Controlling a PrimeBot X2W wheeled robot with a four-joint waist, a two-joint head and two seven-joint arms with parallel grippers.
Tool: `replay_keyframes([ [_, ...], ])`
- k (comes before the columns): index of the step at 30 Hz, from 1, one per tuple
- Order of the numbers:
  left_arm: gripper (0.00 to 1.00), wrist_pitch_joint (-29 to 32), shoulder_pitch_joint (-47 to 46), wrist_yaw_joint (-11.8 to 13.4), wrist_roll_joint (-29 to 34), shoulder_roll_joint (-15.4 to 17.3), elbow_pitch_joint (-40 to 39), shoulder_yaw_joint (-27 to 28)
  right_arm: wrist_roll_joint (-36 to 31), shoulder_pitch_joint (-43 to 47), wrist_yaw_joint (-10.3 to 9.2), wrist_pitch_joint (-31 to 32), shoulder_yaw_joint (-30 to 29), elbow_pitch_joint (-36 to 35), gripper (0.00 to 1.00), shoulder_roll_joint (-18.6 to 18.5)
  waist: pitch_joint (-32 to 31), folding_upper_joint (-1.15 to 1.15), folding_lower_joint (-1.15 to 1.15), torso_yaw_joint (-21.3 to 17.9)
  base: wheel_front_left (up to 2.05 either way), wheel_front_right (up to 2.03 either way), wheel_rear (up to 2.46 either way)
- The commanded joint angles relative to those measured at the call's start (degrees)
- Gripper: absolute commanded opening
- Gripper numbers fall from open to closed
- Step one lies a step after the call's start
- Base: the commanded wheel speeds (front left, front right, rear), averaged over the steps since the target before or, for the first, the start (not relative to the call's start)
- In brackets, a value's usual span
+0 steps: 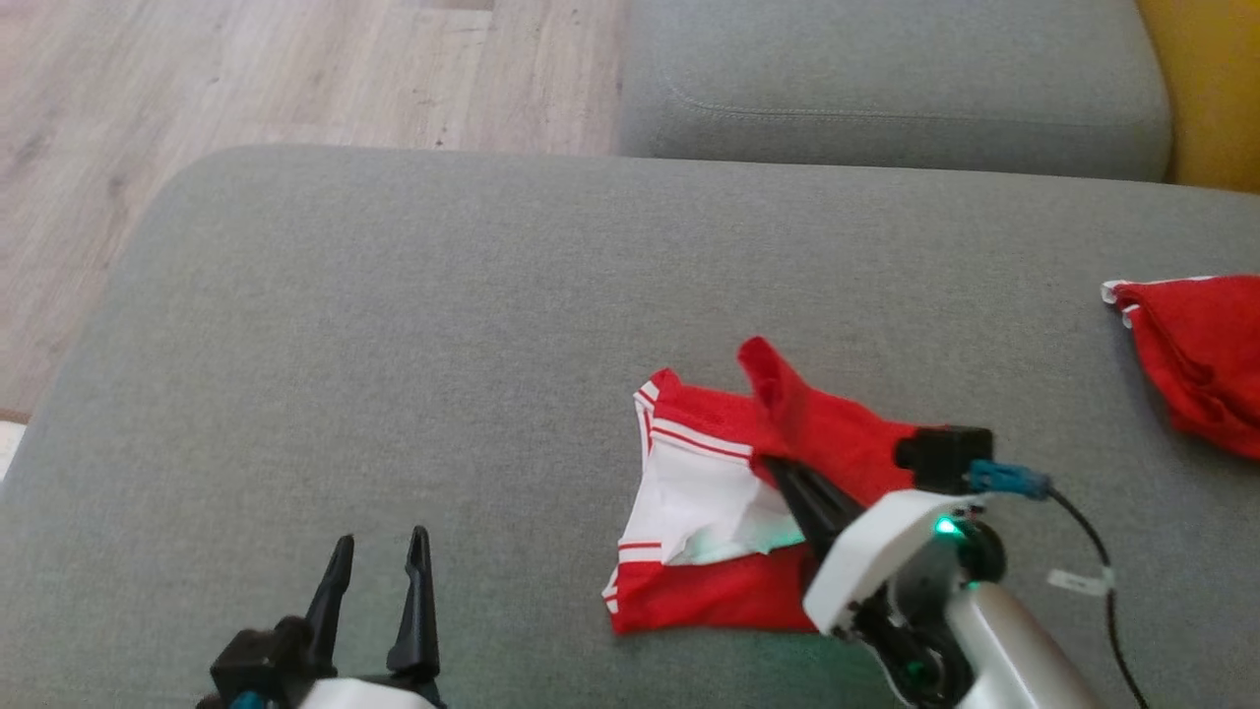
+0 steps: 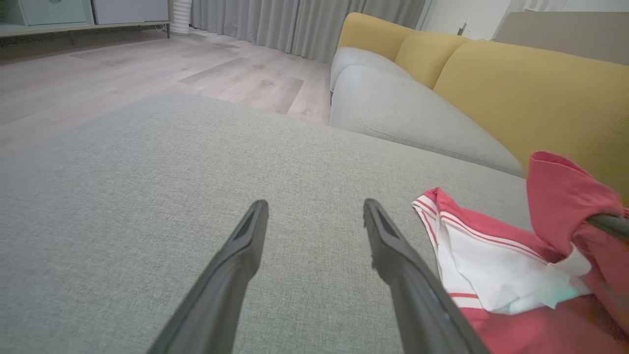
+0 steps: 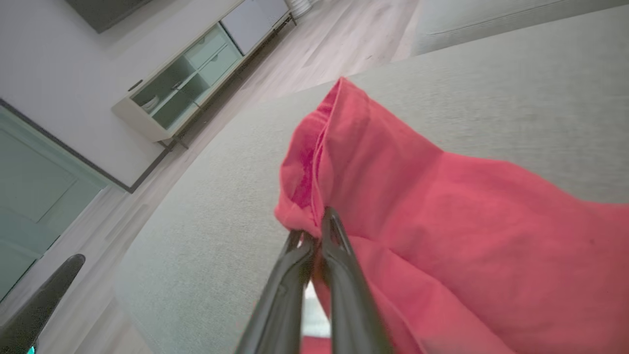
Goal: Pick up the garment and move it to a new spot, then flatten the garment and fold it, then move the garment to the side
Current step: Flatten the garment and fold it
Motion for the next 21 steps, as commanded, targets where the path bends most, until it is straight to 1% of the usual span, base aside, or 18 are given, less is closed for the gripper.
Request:
replay_keyframes([
  [1, 1.0, -0.45, -3.36, 0.0, 0.16, 0.46, -1.7, 1.7, 0.67, -3.81, 0.2, -1.18, 1.81, -1.06, 0.0, 0.06, 0.09, 0.0, 0.0, 0.35, 0.0, 0.0, 0.0],
  [9, 1.0, -0.49, -3.96, -0.17, 0.05, 0.1, -1.29, 1.59, 5.79, -9.43, 0.2, -5.71, 8.69, 9.34, 0.0, 0.06, 0.49, 0.0, 0.0, 1.86, 0.0, 0.0, 0.0],
  [15, 1.0, -0.66, -4.04, -0.4, -0.09, -0.22, -0.7, 1.58, 11.36, -12.43, 0.2, -8.04, 14.26, 14.76, 0.0, 0.07, 0.55, 0.0, 0.0, 2.3, 0.0, 0.0, 0.0],
  [16, 1.0, -0.68, -4.07, -0.44, -0.11, -0.26, -0.61, 1.54, 12.43, -12.92, 0.2, -8.27, 15.36, 15.51, 0.06, 0.07, 0.53, 0.0, 0.0, 2.34, 0.0, 0.0, 0.0],
  [17, 1.0, -0.68, -4.12, -0.47, -0.11, -0.32, -0.53, 1.48, 13.48, -13.4, 0.2, -8.76, 16.33, 16.1, 0.4, 0.07, 0.5, 0.0, 0.0, 2.39, 0.0, 0.0, 0.0],
  [18, 1.0, -0.69, -4.18, -0.5, -0.12, -0.39, -0.46, 1.42, 14.75, -13.84, 0.2, -9.32, 17.3, 16.47, 0.69, 0.07, 0.47, 0.0, 0.0, 2.44, 0.0, 0.0, 0.0],
  [19, 1.0, -0.69, -4.24, -0.54, -0.12, -0.45, -0.41, 1.35, 15.84, -14.34, 0.2, -9.97, 18.35, 16.74, 1.0, 0.07, 0.43, 0.0, 0.0, 2.48, 0.0, 0.0, 0.0],
  [21, 1.0, -0.71, -4.27, -0.52, -0.11, -0.56, -0.32, 1.22, 17.63, -15.38, 0.2, -11.25, 20.43, 17.1, 1.0, 0.07, 0.36, 0.0, 0.0, 2.44, 0.0, 0.0, 0.0],
])
